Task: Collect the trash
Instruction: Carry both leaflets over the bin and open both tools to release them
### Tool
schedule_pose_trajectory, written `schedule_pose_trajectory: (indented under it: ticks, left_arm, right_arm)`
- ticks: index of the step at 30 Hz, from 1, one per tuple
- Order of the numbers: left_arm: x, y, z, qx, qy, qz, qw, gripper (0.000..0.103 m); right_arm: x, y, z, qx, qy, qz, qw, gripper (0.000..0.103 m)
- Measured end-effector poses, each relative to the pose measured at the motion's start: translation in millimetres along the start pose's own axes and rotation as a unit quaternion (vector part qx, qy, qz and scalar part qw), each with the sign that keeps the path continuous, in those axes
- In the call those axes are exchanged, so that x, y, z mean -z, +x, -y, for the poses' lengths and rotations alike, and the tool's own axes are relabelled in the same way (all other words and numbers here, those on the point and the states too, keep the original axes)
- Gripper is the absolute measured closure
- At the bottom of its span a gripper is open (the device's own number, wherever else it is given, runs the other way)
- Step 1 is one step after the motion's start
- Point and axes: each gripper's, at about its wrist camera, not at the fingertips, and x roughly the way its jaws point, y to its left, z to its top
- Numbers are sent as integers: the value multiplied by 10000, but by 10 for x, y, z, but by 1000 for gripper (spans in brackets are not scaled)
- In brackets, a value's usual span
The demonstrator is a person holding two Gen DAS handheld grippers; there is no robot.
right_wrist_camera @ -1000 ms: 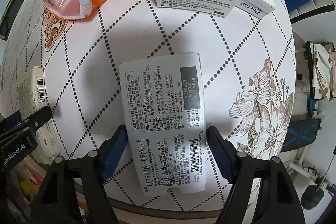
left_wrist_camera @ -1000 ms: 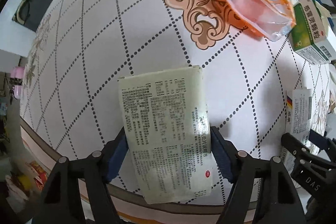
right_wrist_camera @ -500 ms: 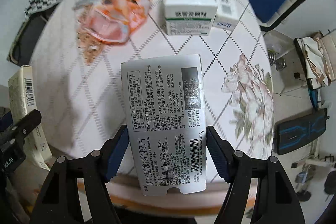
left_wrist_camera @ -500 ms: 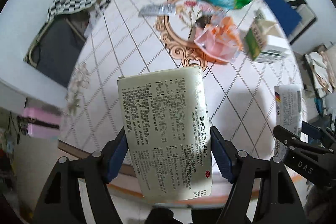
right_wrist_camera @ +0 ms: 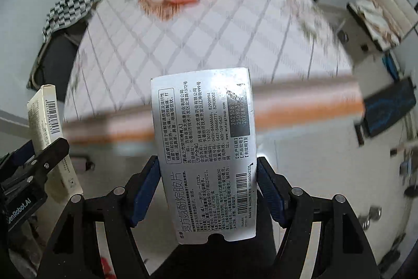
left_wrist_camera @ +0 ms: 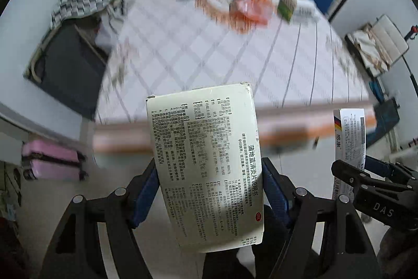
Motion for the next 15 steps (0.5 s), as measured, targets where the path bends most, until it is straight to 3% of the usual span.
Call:
schedule_pose_trajectory:
  ticks: [8, 15]
  left_arm:
    - [691, 1042, 4, 369, -260, -1057, 9934, 31]
    - [1061, 2566, 40, 979, -820, -1913, 9732, 31]
  right_arm:
    - [874, 934, 265, -75, 274, -942, 9951, 28]
    - [1292, 2252, 763, -487, 1057, -1482, 9821, 28]
